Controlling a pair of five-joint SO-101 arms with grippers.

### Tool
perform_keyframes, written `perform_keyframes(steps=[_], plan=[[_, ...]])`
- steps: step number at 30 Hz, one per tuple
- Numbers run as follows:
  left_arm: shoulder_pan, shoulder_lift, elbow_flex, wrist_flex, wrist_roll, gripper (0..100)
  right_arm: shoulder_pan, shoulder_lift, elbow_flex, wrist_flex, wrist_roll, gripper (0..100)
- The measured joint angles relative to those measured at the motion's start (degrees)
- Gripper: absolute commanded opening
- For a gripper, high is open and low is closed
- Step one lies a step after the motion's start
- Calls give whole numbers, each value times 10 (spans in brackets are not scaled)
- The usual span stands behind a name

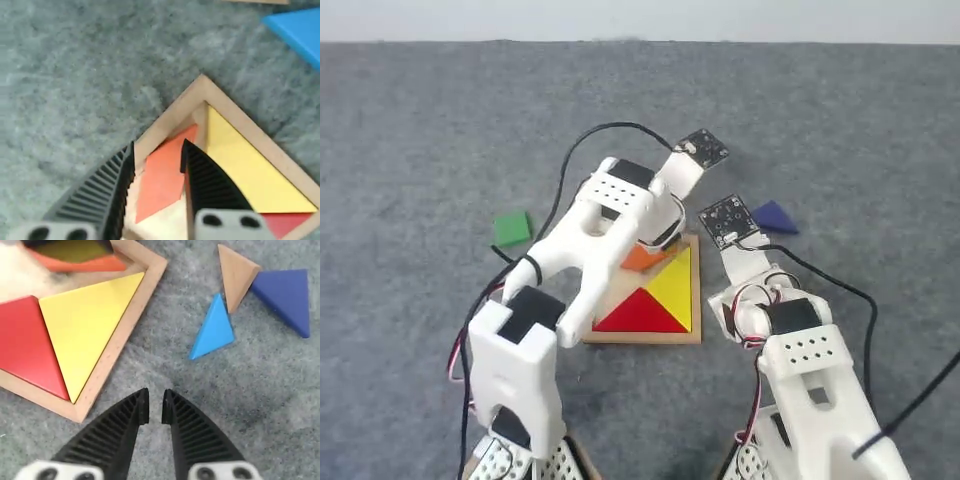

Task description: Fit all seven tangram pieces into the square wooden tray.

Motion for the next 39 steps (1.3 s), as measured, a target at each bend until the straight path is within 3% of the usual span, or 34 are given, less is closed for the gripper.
perform_keyframes(steps=[16,31,39], plan=[[21,0,38,-63,45,144,0,0,0,0,0,58],[-39,-4,82,-77,4,111,0,0,0,0,0,58],[-52,-6,84,-46,27,77,0,0,0,0,0,58]])
